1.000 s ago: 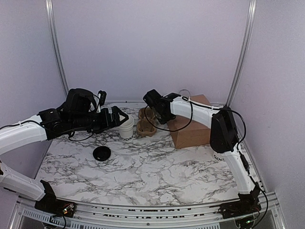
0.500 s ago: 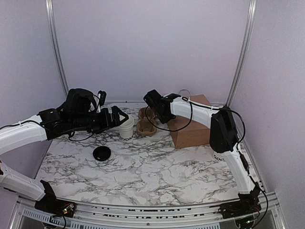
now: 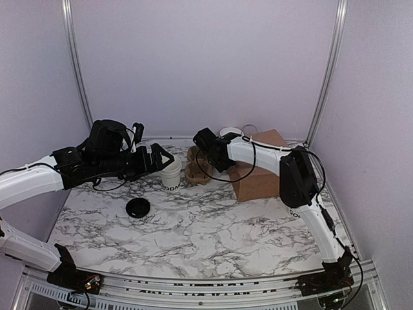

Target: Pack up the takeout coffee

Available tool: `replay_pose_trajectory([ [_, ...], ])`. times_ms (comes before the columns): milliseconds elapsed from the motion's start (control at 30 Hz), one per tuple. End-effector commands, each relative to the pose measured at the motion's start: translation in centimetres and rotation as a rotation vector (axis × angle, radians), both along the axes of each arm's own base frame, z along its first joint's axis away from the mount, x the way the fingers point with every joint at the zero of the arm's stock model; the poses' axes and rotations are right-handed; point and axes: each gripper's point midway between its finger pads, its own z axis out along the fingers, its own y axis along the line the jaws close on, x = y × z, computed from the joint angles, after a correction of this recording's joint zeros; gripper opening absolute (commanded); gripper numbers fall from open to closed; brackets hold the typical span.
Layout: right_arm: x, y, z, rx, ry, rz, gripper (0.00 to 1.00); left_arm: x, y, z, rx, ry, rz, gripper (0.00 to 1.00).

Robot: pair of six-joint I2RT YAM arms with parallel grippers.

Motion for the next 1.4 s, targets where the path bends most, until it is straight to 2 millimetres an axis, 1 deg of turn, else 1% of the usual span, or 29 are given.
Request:
replay_pose_trajectory([
  [0, 0.9, 0.3, 1.1, 0.006, -0.055, -0.014, 0.26, 0.1, -0.2, 0.9, -0.008, -0.016, 0.000, 0.99],
  [100, 0.9, 0.1, 1.6, 0.000, -0.073, -0.027, 0.22, 0.1, -0.2, 0.8, -0.006, -0.014, 0.002, 0.99],
  [200, 1.0, -0.1, 2.4, 0.001, -0.092, -0.034, 0.14, 0.2, -0.3, 0.7, -0.004, -0.011, 0.000, 0.99],
  [433, 1.1, 0.1, 4.9, 0.037, -0.137, -0.034, 0.00, 0.3, -0.3, 0.8, -0.004, -0.014, -0.001, 0.99],
  [633, 1.0, 0.0, 7.6, 0.068, -0.177, -0.038, 0.00, 0.3, -0.5, 0.6, -0.003, -0.008, -0.004, 0.99],
  [700, 0.7, 0.0, 9.0, 0.083, -0.198, -0.042, 0.00, 0.4, -0.6, 0.6, -0.004, -0.008, -0.006, 0.99],
  [933, -0.5, -0.4, 14.9, 0.192, -0.287, -0.063, 0.00, 0.8, -1.3, 0.6, -0.005, -0.005, -0.017, 0.99],
  [1100, -1.3, -0.7, 18.8, 0.265, -0.348, -0.059, 0.00, 1.1, -2.0, 0.7, -0.011, -0.002, -0.029, 0.99],
  [1133, -1.4, -0.7, 19.2, 0.275, -0.354, -0.057, 0.00, 1.2, -2.0, 0.7, -0.013, -0.001, -0.030, 0.99],
  [1367, -2.7, -1.1, 23.8, 0.381, -0.431, -0.035, 0.00, 1.5, -2.3, 1.1, -0.013, -0.009, -0.026, 0.99],
])
